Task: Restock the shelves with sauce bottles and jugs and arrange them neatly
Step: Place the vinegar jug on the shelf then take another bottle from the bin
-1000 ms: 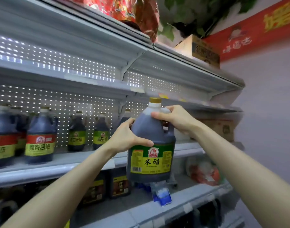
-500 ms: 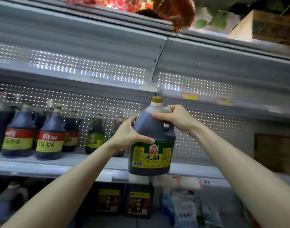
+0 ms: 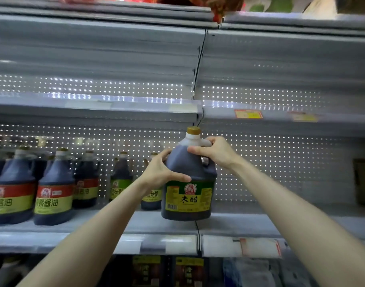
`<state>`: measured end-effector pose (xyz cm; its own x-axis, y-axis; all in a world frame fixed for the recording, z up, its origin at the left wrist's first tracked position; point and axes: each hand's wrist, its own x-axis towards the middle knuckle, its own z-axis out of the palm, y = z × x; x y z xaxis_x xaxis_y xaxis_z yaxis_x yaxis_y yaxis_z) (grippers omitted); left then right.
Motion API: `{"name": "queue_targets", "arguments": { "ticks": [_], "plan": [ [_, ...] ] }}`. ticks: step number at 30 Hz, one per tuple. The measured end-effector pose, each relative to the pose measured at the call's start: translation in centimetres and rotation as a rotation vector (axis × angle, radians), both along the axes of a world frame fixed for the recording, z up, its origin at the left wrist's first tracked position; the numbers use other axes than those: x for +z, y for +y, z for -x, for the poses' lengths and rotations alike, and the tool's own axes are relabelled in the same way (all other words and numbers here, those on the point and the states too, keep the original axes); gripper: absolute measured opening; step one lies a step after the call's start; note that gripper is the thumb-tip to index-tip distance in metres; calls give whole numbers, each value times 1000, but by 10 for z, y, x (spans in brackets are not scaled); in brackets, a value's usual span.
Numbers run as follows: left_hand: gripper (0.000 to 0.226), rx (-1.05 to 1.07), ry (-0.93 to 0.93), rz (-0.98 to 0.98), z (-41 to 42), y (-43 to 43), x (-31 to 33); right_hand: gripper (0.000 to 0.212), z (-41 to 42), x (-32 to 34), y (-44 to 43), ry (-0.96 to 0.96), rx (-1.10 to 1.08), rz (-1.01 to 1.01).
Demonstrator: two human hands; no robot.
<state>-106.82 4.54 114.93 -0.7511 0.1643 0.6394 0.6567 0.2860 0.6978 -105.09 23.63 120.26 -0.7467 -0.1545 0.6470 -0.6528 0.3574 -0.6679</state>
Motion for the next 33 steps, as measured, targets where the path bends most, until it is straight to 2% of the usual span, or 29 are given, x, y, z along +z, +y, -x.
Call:
{"name": "queue_targets", "arguments": {
  "ticks": [7, 15, 18, 19, 21, 23, 24, 25, 27, 28, 33],
  "plan": [
    [77, -55, -81, -35, 32, 11, -15, 22, 34, -11, 9, -68, 26, 27],
    [72, -101, -175, -43, 55, 21, -20, 36, 73, -13, 20, -125, -72, 22],
    [76, -94, -194, -50, 64, 22, -24, 49, 83, -18, 22, -128, -95, 31],
    [85, -89, -191, -58, 66, 23, -26, 58, 86, -19, 23, -141, -85, 41],
    [105, -69, -195, -72, 69, 25, -30, 89, 89, -23, 23, -159, -59, 67],
    [103, -61, -201, -94, 72, 28, -36, 106, 92, -29, 24, -157, -32, 98],
    [95, -61, -204, -114, 73, 29, -40, 105, 95, -32, 24, -163, -23, 119],
    [89, -63, -209, -135, 73, 30, -43, 92, 94, -33, 22, -161, -10, 144],
    [82, -77, -220, -177, 75, 33, -49, 52, 95, -38, 21, -144, -3, 168],
    [80, -83, -221, -193, 77, 34, -51, 41, 94, -41, 21, -134, -11, 165],
    [74, -137, -221, -215, 73, 37, -66, 39, 87, -74, 28, -133, -9, 260]
  ]
}}
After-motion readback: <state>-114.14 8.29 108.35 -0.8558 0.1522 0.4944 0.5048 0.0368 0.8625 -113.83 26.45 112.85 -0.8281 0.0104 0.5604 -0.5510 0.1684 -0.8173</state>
